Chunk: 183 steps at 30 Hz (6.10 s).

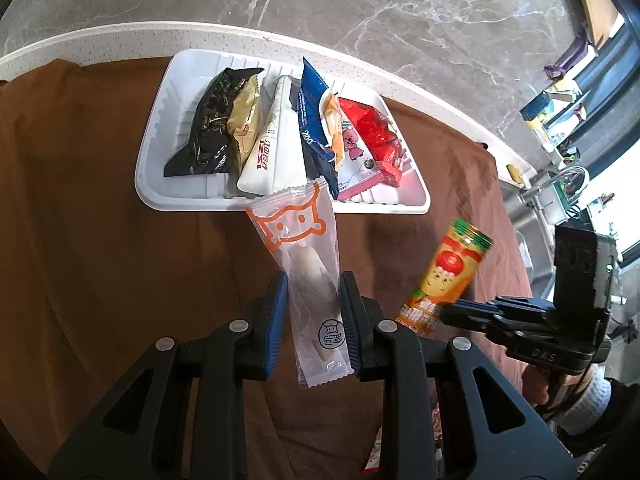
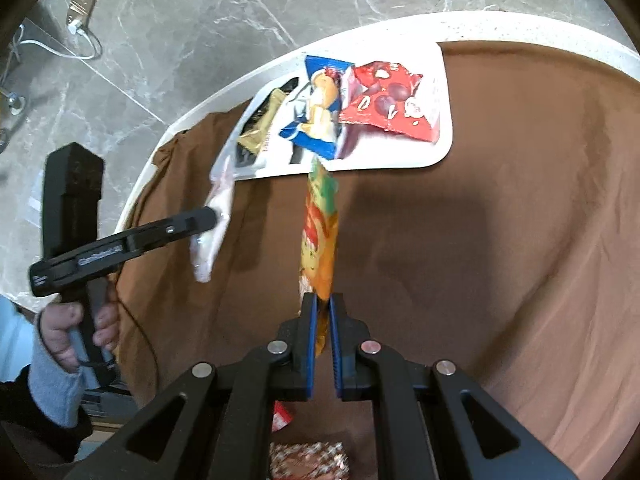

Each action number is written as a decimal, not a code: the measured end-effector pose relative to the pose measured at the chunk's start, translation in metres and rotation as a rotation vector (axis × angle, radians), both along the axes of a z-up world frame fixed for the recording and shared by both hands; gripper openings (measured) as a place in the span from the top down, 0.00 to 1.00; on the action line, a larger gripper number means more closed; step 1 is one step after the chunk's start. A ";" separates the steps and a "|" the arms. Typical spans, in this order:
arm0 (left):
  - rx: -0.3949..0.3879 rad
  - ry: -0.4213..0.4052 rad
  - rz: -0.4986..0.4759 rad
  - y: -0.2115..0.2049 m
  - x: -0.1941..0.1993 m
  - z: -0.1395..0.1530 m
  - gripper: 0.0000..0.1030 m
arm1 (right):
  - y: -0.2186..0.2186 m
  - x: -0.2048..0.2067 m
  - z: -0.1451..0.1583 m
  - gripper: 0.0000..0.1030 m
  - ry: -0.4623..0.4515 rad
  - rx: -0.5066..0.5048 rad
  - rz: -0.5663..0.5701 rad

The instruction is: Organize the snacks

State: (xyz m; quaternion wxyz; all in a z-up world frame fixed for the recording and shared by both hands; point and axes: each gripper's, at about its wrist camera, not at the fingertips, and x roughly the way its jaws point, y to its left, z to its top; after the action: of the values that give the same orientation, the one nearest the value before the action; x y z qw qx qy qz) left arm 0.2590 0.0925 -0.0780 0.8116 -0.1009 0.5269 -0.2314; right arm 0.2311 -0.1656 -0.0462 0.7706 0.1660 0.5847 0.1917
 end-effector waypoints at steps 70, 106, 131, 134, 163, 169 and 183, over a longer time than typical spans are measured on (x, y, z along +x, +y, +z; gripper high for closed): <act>0.117 -0.082 -0.009 0.041 0.123 0.015 0.76 | 0.031 0.156 0.030 0.82 -0.127 -0.092 -0.035; 0.153 -0.165 0.072 0.047 0.069 0.036 0.50 | 0.030 0.141 0.030 0.66 -0.238 -0.300 0.001; 0.103 -0.137 0.088 0.046 0.058 0.031 0.50 | 0.016 0.154 0.027 0.59 -0.226 -0.213 -0.027; 0.094 -0.141 0.081 0.043 0.051 0.034 0.50 | 0.008 0.144 0.038 0.56 -0.235 -0.186 -0.042; 0.185 -0.067 -0.101 -0.007 -0.171 0.020 0.49 | 0.016 -0.127 0.040 0.50 -0.177 -0.192 0.296; 0.269 -0.072 -0.223 -0.019 -0.213 0.003 0.49 | 0.009 -0.145 0.032 0.49 -0.108 -0.100 0.240; 0.607 -0.213 -0.711 -0.068 -0.250 -0.024 0.49 | -0.014 -0.147 -0.008 0.44 0.090 0.210 -0.071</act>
State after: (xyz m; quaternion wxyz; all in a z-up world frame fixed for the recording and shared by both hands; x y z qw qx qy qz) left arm 0.0086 0.0246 -0.1016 0.7242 0.3514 0.4866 -0.3396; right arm 0.0845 -0.1794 -0.0543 0.7284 0.2746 0.5891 0.2168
